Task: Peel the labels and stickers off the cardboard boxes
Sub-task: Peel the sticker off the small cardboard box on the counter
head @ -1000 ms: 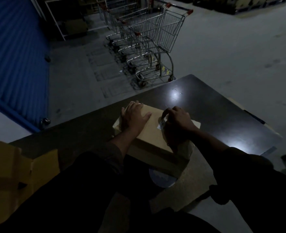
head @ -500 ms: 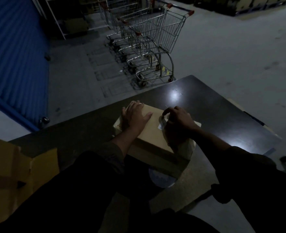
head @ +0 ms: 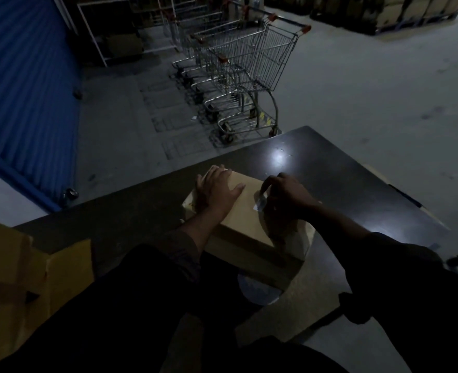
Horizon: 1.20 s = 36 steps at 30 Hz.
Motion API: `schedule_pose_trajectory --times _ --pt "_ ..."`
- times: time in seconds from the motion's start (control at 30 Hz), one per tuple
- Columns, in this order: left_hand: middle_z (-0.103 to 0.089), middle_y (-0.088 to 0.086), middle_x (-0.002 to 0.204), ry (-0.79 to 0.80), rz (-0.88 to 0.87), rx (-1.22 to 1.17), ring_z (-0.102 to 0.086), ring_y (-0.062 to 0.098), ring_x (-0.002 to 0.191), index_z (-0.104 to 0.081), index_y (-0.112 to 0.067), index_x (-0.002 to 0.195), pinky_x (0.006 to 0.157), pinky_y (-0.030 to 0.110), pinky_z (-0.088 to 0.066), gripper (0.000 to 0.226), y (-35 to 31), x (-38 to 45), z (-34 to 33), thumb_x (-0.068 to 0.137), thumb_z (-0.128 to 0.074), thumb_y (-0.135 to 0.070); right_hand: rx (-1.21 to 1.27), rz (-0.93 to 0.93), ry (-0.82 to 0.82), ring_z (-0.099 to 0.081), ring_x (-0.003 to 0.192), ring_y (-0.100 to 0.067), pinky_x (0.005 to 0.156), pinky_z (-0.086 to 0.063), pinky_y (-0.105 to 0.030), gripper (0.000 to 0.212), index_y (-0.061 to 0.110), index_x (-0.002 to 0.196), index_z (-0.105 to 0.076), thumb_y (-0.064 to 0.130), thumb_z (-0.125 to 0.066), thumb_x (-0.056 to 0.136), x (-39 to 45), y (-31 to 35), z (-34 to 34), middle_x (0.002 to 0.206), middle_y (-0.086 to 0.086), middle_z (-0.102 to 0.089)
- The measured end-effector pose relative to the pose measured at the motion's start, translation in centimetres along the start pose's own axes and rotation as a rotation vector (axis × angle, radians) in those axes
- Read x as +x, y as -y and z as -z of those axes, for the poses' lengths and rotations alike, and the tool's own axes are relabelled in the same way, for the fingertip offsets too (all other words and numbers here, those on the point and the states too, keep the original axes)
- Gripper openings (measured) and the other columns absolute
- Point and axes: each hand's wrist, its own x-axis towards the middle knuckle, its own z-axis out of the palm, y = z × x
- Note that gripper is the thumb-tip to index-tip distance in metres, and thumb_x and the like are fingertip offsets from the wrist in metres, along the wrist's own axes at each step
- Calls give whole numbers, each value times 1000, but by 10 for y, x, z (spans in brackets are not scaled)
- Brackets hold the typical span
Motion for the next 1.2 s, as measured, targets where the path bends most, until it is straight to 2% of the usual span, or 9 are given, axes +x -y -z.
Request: schedule_pose_trajectory --times 0.1,0.2,0.27,0.4,0.53,0.67,0.9,1.03,1.2 --pt "-38 0 155 -7 -4 7 -22 16 147 -50 -22 140 120 45 -4 57 1 0 0 91 -58 -50 -15 0 5 -46 99 -17 80 -46 -35 18 25 109 -63 27 -62 92 0 0 -1 110 0 -45" --pt "-39 -1 154 -15 -9 10 -24 16 147 -50 -22 140 120 47 -5 58 2 0 -1 91 -58 -51 -60 24 5 -46 102 -15 77 -39 -32 10 23 102 -61 29 -61 93 2 -1 -4 108 2 -45" --pt "-39 -1 154 -15 -8 22 -24 15 147 -50 -23 140 120 47 -6 58 3 0 -2 90 -58 -52 10 1 -11 -51 104 -16 77 -41 -31 5 23 97 -59 23 -61 93 2 -3 -3 107 2 -49" --pt "-39 -1 154 -12 -8 18 -23 15 147 -51 -22 140 119 45 -4 58 2 0 -2 91 -58 -52 170 -68 -33 -58 101 -17 82 -51 -32 18 16 110 -63 12 -60 93 -3 -3 6 111 -1 -58" --pt "-35 1 156 5 -1 -26 -20 16 148 -48 -19 142 116 36 0 58 -1 -2 1 92 -59 -48 41 7 -22 -52 96 -13 78 -47 -29 19 20 111 -69 21 -64 92 0 4 8 105 3 -53" --pt "-37 -1 155 0 -10 4 -21 15 148 -49 -21 141 120 43 -3 57 1 -1 1 92 -58 -50 -54 77 -7 -53 92 -12 68 -37 -25 16 22 105 -72 24 -67 91 6 7 12 100 6 -52" --pt "-38 -2 155 -10 -35 42 -23 15 147 -49 -24 140 120 48 -7 57 4 0 0 91 -56 -53 -128 104 38 -59 97 -16 73 -39 -25 13 23 102 -72 26 -66 90 17 5 12 107 2 -64" --pt "-39 -2 154 -15 -38 50 -23 15 147 -50 -24 139 120 49 -8 57 4 1 -1 91 -56 -53 -157 95 76 -60 90 -16 70 -39 -27 13 21 98 -72 28 -66 89 24 4 14 102 1 -66" --pt "-39 -3 154 -13 -16 16 -23 14 147 -51 -24 139 120 46 -6 57 4 1 -2 90 -58 -52 -248 164 112 -55 85 -17 68 -36 -28 20 11 102 -69 26 -58 93 27 6 14 95 0 -56"
